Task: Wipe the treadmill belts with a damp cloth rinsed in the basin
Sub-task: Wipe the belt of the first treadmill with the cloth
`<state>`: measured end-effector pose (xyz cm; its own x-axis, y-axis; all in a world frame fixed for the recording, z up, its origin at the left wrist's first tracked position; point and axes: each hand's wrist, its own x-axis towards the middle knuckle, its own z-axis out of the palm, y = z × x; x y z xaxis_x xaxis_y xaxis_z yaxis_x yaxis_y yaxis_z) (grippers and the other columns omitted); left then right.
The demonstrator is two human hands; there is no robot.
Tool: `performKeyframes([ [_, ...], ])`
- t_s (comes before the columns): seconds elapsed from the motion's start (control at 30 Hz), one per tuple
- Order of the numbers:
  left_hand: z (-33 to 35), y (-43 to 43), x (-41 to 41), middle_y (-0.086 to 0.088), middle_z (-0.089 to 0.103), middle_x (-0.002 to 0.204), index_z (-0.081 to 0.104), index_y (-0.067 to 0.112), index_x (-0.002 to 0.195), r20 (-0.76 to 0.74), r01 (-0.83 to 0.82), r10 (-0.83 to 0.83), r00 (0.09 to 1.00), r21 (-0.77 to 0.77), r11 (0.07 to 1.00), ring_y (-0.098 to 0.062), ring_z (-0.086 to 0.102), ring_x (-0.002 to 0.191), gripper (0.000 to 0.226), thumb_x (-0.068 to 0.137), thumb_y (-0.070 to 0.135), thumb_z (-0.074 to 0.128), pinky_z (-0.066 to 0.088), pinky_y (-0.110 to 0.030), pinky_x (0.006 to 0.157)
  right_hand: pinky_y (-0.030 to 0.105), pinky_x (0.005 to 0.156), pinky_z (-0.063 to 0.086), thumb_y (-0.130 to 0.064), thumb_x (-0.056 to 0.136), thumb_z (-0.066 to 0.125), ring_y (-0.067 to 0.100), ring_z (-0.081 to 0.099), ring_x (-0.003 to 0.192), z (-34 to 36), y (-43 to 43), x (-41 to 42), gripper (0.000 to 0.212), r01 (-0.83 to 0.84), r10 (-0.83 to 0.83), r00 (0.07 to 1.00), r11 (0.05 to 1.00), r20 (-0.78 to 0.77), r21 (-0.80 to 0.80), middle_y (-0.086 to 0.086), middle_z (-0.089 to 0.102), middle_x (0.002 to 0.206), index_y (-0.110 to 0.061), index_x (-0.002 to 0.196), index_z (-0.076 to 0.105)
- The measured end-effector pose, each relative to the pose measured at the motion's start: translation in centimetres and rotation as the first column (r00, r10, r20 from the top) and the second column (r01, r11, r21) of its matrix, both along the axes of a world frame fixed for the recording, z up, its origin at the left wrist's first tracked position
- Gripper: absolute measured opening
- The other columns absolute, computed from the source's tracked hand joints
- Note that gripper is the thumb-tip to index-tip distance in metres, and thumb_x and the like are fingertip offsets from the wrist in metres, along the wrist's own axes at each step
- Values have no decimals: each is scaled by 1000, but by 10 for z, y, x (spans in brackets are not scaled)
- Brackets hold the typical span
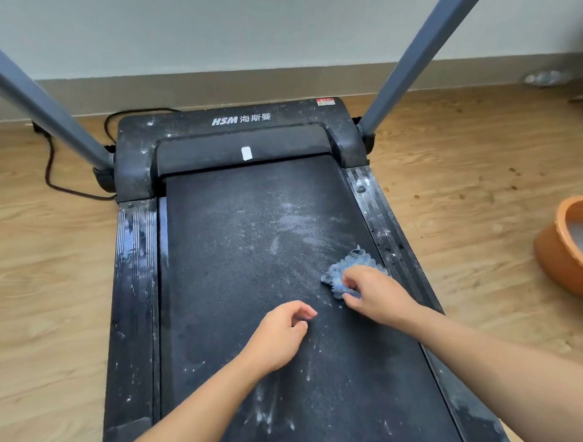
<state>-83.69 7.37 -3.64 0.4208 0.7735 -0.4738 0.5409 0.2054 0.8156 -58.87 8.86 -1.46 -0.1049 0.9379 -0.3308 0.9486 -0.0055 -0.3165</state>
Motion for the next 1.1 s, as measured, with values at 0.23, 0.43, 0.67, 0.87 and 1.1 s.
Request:
performKeyframes([
  [0.23, 18, 23, 22, -19, 74, 124, 65, 6, 127, 250, -244, 640, 727, -777, 581, -32, 72, 116, 71, 102, 69, 44, 50, -47, 112, 37, 72, 51, -32, 83, 62, 13, 56, 79, 29, 4, -47, 13, -59, 77, 979, 993, -188, 101, -10, 59, 83, -29, 90, 52],
  [0.43, 26, 37, 4, -16, 77, 106, 69, -1, 128, 232, -398, 755, 614, -734, 550, -26, 73, 85, 38, 95, 17, 62, 60, -38, 76, 30, 77, 48, -42, 91, 66, 7, 52, 88, 25, -7, -69, 13, -125, 175, 933, 977, -314, 173, -10, 56, 90, -29, 89, 62],
  [0.67, 40, 36, -15, -18, 75, 123, 65, 4, 130, 456, -347, 773, 440, -708, 615, -26, 76, 102, 32, 102, -3, 49, 63, -39, 87, 35, 94, 54, -72, 90, 61, 16, 74, 102, 43, 8, -54, 64, 265, -707, 457, 687, -539, -677, 0, 79, 112, -16, 117, 76],
  [0.87, 41, 26, -11, -14, 74, 127, 64, 5, 131, 588, -451, 649, 483, -468, 760, -24, 70, 117, 34, 101, -6, 53, 54, -33, 101, 35, 104, 51, -23, 93, 77, 19, 75, 110, 52, 15, -78, 34, 259, -728, 151, 682, -669, -684, 11, 76, 122, -9, 123, 70],
  [1.1, 42, 37, -30, -11, 79, 113, 71, 6, 119, 527, -570, 615, 586, -272, 775, -28, 74, 111, 23, 97, 11, 73, 55, -43, 104, 37, 102, 55, -18, 92, 79, 14, 69, 96, 59, 29, -85, 10, 369, -545, 296, 823, -785, -432, 7, 74, 99, -10, 97, 74],
])
